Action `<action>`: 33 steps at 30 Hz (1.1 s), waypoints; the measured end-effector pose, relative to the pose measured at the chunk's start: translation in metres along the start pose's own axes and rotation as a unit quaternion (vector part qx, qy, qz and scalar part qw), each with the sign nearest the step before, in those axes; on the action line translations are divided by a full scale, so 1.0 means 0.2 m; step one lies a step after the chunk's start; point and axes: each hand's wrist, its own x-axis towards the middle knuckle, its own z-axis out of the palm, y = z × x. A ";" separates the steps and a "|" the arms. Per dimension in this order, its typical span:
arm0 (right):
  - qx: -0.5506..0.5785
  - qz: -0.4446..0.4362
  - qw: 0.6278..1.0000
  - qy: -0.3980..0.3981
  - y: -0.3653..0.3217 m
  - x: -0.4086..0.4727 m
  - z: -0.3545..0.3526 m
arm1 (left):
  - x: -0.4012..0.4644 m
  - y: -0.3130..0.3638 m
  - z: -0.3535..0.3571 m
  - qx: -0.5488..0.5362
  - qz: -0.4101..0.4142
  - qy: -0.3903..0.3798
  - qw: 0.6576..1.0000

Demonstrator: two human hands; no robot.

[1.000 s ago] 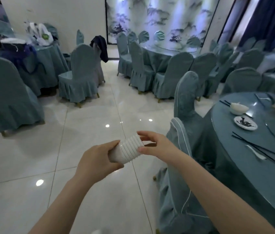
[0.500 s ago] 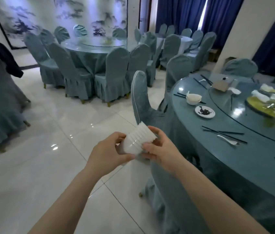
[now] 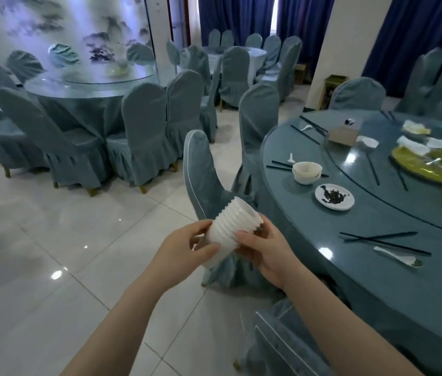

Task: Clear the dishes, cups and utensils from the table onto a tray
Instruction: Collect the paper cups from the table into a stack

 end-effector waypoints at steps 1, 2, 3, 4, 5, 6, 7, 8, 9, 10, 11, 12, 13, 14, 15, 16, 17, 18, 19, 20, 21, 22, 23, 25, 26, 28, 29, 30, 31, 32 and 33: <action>-0.002 -0.005 1.000 0.018 -0.01 0.06 -0.03 | 0.08 -0.01 0.00 -0.001 -0.008 -0.013 1.000; -0.008 -0.011 0.999 0.039 -0.01 0.12 -0.06 | 0.17 -0.02 0.00 -0.001 -0.010 -0.024 1.000; -0.017 -0.019 0.998 0.062 -0.02 0.18 -0.10 | 0.27 -0.03 0.00 0.000 -0.006 -0.033 0.999; -0.026 -0.028 0.996 0.086 -0.03 0.24 -0.15 | 0.38 -0.04 0.00 -0.001 0.004 -0.042 0.999; -0.031 -0.037 0.992 0.113 -0.04 0.30 -0.19 | 0.48 -0.04 0.00 -0.005 0.013 -0.055 0.998; -0.033 -0.045 0.988 0.143 -0.04 0.36 -0.24 | 0.59 -0.04 0.00 -0.014 0.018 -0.073 0.997; -0.033 -0.054 0.983 0.174 -0.05 0.41 -0.29 | 0.69 -0.03 0.00 -0.026 0.022 -0.091 0.995; -0.033 -0.063 0.976 0.205 -0.06 0.46 -0.33 | 0.78 -0.03 0.00 -0.038 0.031 -0.108 0.993; -0.032 -0.071 0.969 0.236 -0.06 0.50 -0.38 | 0.88 -0.03 0.00 -0.047 0.041 -0.126 0.990; -0.025 -0.079 0.960 0.266 -0.06 0.54 -0.43 | 0.97 -0.03 -0.01 -0.055 0.050 -0.142 0.987; -0.013 -0.089 0.951 0.295 -0.07 0.57 -0.47 | 1.07 -0.04 -0.01 -0.063 0.058 -0.154 0.984; -0.005 -0.096 0.942 0.322 -0.08 0.59 -0.52 | 1.16 -0.05 -0.01 -0.070 0.066 -0.165 0.982; -0.004 -0.101 0.931 0.350 -0.08 0.61 -0.55 | 1.25 -0.06 -0.01 -0.074 0.074 -0.177 0.979; -0.007 -0.106 0.919 0.379 -0.08 0.63 -0.59 | 1.33 -0.07 -0.01 -0.074 0.083 -0.189 0.976; -0.005 -0.114 0.906 0.407 -0.08 0.64 -0.62 | 1.40 -0.07 0.00 -0.071 0.092 -0.203 0.972; -0.001 -0.122 0.894 0.432 -0.07 0.66 -0.66 | 1.49 -0.08 0.01 -0.067 0.098 -0.217 0.969; 0.007 -0.126 0.880 0.457 -0.07 0.67 -0.69 | 1.57 -0.08 0.02 -0.063 0.101 -0.229 0.966; 0.012 -0.127 0.866 0.484 -0.08 0.68 -0.72 | 1.64 -0.07 0.04 -0.061 0.100 -0.239 0.964; 0.012 -0.128 0.850 0.511 -0.08 0.68 -0.75 | 1.71 -0.07 0.06 -0.060 0.098 -0.246 0.962; 0.007 -0.129 0.833 0.537 -0.08 0.68 -0.79 | 1.77 -0.06 0.09 -0.061 0.099 -0.251 0.961; -0.001 -0.130 0.816 0.563 -0.08 0.69 -0.83 | 1.84 -0.05 0.12 -0.058 0.104 -0.257 0.959; -0.012 -0.129 0.798 0.589 -0.08 0.71 -0.88 | 1.91 -0.04 0.16 -0.055 0.109 -0.264 0.957; -0.024 -0.128 0.779 0.613 -0.09 0.72 -0.93 | 1.99 -0.02 0.20 -0.052 0.113 -0.270 0.955; -0.052 -0.120 0.752 0.646 -0.10 0.76 -1.05 | 2.13 0.00 0.30 -0.052 0.117 -0.273 0.954; -0.069 -0.111 0.741 0.659 -0.11 0.78 -1.11 | 2.20 0.01 0.35 -0.053 0.114 -0.269 0.955; -0.094 -0.088 0.718 0.684 -0.14 0.84 -1.23 | 2.33 0.03 0.46 -0.053 0.106 -0.268 0.956; -0.101 -0.075 0.707 0.695 -0.15 0.86 -1.28 | 2.38 0.03 0.50 -0.049 0.100 -0.275 0.955; -0.109 -0.068 0.699 0.704 -0.15 0.88 -1.35 | 2.43 0.04 0.55 -0.045 0.096 -0.283 0.953; -0.119 -0.063 0.691 0.710 -0.16 0.91 -1.41 | 2.49 0.04 0.60 -0.043 0.096 -0.287 0.952; -0.127 -0.057 0.684 0.716 -0.18 0.93 -1.46 | 2.55 0.05 0.64 -0.043 0.096 -0.289 0.952; -0.131 -0.053 0.677 0.722 -0.20 0.96 -1.51 | 2.61 0.06 0.67 -0.042 0.097 -0.288 0.952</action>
